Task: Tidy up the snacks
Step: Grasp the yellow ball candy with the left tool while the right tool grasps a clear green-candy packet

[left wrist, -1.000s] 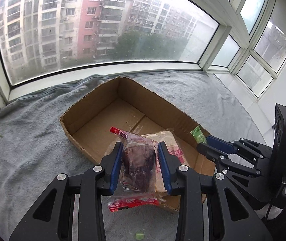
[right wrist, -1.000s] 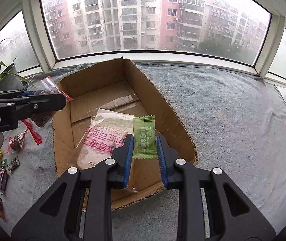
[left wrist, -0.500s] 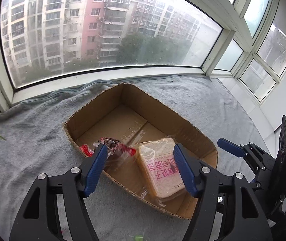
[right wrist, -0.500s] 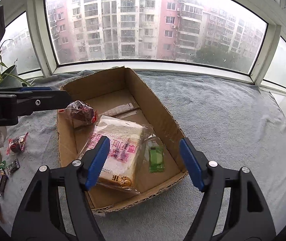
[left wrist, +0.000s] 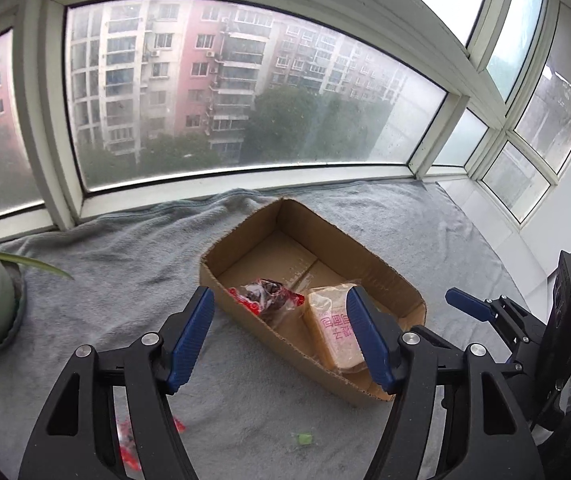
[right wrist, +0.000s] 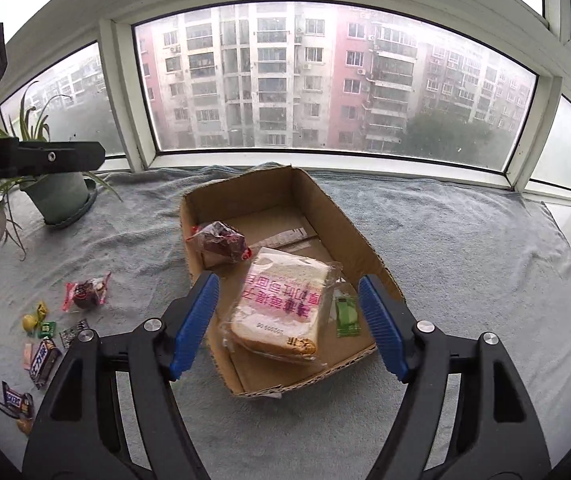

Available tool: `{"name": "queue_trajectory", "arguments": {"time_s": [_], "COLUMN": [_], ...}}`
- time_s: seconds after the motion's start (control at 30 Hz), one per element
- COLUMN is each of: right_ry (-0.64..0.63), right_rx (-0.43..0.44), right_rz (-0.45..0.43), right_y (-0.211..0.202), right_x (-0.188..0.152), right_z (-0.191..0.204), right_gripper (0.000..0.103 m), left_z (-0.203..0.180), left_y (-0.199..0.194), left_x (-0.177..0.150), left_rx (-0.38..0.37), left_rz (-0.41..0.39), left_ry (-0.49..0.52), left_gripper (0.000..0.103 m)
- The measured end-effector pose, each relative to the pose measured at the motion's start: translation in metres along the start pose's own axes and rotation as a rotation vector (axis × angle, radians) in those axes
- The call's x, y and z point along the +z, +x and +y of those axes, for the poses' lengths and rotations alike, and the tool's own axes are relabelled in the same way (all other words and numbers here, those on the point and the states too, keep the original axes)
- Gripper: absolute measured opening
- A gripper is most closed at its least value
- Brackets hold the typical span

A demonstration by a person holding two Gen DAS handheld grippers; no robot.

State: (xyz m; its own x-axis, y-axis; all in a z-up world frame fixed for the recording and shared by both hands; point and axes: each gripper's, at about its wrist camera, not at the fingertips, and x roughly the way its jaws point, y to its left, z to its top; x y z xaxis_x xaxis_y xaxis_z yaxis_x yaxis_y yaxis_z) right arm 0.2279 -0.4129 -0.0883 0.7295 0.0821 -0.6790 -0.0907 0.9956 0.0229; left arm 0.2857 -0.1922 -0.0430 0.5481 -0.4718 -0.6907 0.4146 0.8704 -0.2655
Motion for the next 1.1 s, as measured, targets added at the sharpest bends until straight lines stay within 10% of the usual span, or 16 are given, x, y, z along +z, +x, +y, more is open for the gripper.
{"name": "queue_trajectory", "arguments": {"time_s": [0.53,1.1], "right_ry": [-0.086,-0.122], "right_rx": [0.120,0.157], "right_rz": [0.001,0.181], "right_y": [-0.046,0.011], "right_x": [-0.020,-0.073], "right_z": [0.075,0.108], "right_gripper": [0.075,0.075], "left_z": [0.093,0.164], "left_y": [-0.161,-0.120], "left_x": [-0.049,-0.182], "left_rx": [0.108,0.196], "left_rz": [-0.154,0.066], "left_ry": [-0.059,-0.239], "left_gripper": [0.068,0.061]}}
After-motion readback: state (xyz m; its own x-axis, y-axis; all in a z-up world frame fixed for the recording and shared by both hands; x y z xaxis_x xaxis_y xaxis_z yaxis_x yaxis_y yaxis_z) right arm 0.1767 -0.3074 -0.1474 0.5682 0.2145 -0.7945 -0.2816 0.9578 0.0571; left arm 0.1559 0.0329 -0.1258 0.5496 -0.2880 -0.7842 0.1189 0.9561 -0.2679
